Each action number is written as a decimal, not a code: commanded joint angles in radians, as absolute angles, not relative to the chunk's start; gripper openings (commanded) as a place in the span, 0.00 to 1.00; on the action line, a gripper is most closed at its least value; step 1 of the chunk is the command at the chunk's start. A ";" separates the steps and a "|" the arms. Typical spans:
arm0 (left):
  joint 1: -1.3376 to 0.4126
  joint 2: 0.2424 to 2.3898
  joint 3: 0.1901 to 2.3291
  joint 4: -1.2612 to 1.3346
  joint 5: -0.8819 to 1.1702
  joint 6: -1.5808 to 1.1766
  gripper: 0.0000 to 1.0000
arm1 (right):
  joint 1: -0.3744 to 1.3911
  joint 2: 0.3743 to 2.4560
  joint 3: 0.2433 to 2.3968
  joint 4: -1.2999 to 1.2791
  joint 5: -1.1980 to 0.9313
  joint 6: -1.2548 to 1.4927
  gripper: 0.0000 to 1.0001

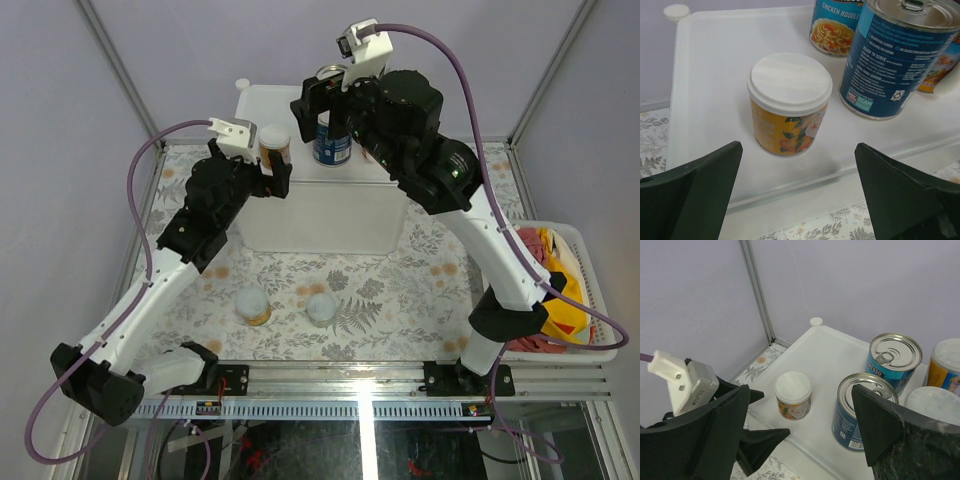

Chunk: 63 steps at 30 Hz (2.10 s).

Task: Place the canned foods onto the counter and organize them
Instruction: Place the canned food on the counter.

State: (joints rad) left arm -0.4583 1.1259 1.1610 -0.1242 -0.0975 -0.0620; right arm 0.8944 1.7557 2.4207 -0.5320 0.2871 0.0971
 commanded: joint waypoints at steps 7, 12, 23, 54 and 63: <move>-0.494 1.214 1.213 0.046 -0.278 0.002 0.94 | 0.886 1.670 2.348 -0.458 0.257 0.075 0.89; -0.500 1.230 1.206 0.089 -0.336 0.018 0.92 | 0.886 1.648 2.323 -0.450 0.254 0.070 0.89; -0.502 1.282 1.226 0.128 -0.311 0.062 0.80 | 0.886 1.632 2.291 -0.442 0.253 0.067 0.89; -0.433 1.517 1.415 0.238 -0.288 0.055 0.53 | 0.877 1.598 2.236 -0.415 0.299 0.015 0.90; -0.361 1.615 1.517 0.254 -0.204 0.004 0.53 | 0.849 1.600 2.220 -0.403 0.282 0.022 0.90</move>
